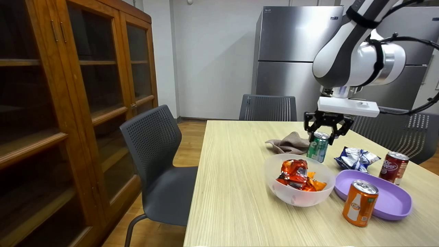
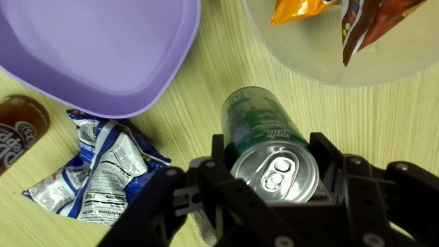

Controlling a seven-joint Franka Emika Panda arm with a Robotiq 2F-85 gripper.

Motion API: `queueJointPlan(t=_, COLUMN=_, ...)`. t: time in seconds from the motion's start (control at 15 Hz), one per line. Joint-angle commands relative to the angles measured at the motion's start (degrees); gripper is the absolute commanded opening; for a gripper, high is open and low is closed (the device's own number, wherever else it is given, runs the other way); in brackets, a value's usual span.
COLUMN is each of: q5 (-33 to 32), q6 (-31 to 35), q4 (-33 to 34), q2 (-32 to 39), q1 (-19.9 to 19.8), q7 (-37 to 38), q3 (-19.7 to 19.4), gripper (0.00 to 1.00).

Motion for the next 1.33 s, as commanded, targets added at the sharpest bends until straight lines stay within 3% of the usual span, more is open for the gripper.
queueJointPlan(t=0.0, q5=1.0, q6=0.6, q4=-6.0, q2=-6.2, q1=-1.9, q7=-2.0, q3=-0.6, gripper=0.38)
queueJointPlan(t=0.73, q5=-0.4, q6=-0.6, q4=-12.5, q2=-9.8, q1=-5.2, q7=-1.4, q3=-5.1, gripper=0.38)
queueJointPlan(t=1.27, q5=0.1, q6=0.2, q4=-12.7, q2=-8.0, q1=-6.3, q7=-0.8, q3=-6.3, gripper=0.38)
